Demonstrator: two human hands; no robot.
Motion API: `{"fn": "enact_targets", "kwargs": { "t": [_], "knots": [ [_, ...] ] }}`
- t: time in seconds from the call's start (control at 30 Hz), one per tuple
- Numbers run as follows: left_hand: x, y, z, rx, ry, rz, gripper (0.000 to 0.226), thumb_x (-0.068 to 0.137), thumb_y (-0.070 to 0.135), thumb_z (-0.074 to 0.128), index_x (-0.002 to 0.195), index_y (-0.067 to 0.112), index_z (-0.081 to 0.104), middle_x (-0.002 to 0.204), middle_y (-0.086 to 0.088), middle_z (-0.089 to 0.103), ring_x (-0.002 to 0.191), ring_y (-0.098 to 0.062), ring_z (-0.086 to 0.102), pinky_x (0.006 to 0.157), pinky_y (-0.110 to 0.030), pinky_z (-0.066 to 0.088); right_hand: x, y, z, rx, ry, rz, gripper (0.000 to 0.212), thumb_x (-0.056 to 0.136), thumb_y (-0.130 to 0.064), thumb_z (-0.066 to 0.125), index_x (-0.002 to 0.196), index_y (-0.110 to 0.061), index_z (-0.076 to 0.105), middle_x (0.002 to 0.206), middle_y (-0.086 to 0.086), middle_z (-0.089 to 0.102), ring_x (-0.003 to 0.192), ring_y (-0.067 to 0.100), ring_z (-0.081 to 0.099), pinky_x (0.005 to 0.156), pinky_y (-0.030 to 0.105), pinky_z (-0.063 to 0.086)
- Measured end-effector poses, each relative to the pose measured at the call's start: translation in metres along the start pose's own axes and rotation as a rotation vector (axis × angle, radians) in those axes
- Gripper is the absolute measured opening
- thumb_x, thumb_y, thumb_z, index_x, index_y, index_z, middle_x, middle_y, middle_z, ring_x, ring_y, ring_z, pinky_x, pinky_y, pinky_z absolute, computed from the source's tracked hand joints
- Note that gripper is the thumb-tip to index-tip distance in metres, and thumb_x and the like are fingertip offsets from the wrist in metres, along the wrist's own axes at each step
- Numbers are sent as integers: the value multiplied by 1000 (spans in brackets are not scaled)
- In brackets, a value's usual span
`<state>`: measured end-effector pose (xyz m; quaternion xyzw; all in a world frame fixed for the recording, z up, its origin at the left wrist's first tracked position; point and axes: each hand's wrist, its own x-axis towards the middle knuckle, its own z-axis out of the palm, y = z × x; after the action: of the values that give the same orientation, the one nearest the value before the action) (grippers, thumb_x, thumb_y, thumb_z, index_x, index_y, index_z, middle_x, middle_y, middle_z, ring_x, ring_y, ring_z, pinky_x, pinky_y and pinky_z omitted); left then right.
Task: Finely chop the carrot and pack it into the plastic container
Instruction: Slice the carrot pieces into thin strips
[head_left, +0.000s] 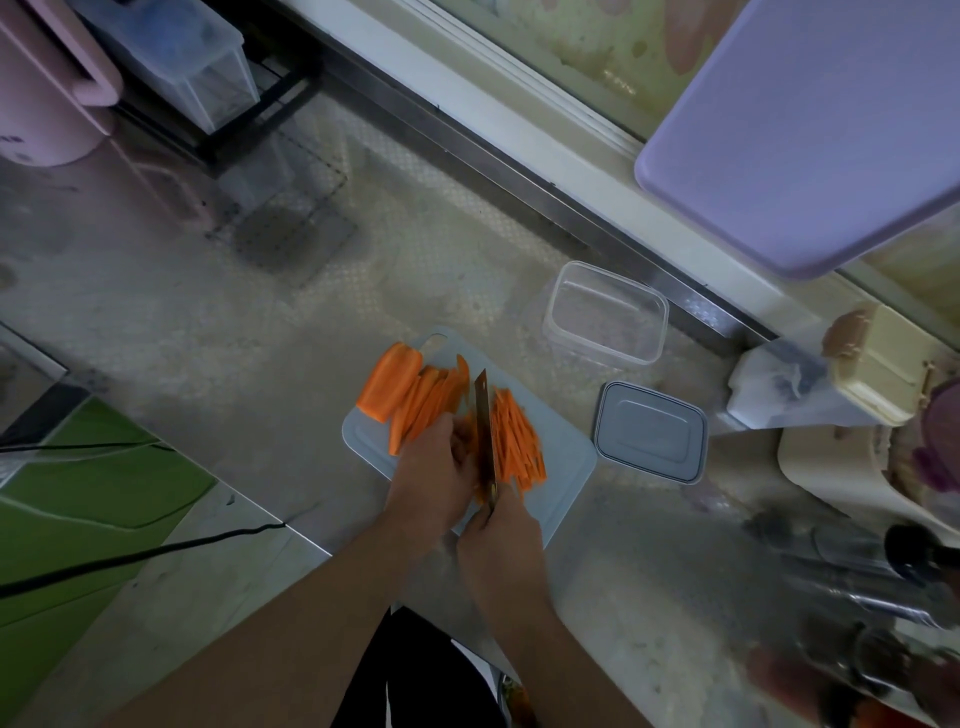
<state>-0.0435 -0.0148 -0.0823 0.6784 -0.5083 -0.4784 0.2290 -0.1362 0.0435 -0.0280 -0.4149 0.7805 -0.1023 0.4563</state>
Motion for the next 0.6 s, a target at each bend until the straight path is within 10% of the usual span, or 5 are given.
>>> {"fn": "enact_targets", "kwargs": {
  "t": [0.2, 0.6],
  "knots": [
    [-4, 0, 0, -10, 3, 8, 11, 96, 11, 67, 101, 20, 61, 82, -1, 64, 74, -19, 63, 70, -39, 58, 2, 2, -8, -29, 65, -85, 15, 104, -19, 43, 111, -26, 56, 85, -8, 62, 73, 6, 59, 52, 14, 39],
    [7, -1, -7, 89, -100, 50, 18, 90, 13, 72, 98, 24, 59, 82, 0, 64, 74, -22, 66, 72, -52, 58, 9, 0, -9, -53, 34, -30, 14, 99, -19, 41, 92, -21, 53, 82, -3, 59, 70, 12, 56, 54, 24, 38]
  ]
}}
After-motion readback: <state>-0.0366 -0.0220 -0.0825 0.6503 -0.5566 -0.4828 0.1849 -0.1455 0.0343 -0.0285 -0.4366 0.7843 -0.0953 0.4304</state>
